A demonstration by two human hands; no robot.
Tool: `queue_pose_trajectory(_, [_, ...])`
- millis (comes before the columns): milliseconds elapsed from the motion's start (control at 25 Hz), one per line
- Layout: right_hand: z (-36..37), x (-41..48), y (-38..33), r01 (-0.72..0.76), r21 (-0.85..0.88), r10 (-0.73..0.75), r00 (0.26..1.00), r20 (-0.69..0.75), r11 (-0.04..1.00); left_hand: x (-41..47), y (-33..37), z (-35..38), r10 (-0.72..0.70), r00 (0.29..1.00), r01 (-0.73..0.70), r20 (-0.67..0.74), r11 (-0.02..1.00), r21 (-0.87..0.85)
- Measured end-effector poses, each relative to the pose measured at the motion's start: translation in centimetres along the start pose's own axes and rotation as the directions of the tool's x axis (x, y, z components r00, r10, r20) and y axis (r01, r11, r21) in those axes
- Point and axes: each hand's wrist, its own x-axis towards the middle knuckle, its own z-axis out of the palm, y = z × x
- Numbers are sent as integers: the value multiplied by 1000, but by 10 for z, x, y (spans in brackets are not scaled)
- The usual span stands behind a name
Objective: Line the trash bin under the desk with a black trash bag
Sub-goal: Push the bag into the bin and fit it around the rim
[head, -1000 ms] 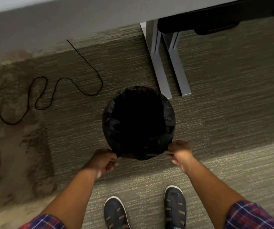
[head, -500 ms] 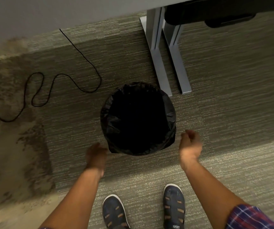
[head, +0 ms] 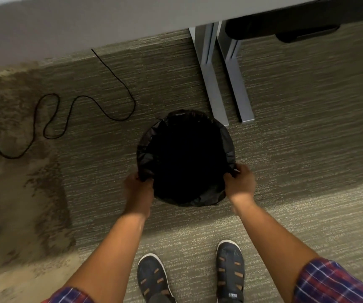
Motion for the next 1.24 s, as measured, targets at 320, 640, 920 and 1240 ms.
queue_pose_trajectory(320, [-25,-71,65,-134,82,134,991,4,988,-72,-55,-31,22,976,56,-216,936,346])
queue_pose_trajectory(640, [-44,-140,127,-248,26,244,964,101,968,-160,-125,-69,-141,979,155,-149,984,89])
queue_pose_trajectory(920, [6,-151,96,790,-453,-537,613,580,412,-160,-126,-76,-132,981,141,-143,989,53])
queue_pose_trajectory(1240, [75,-96,131,735,-677,454,615,645,-33,-152,-137,-80,-110,987,114,-120,993,31])
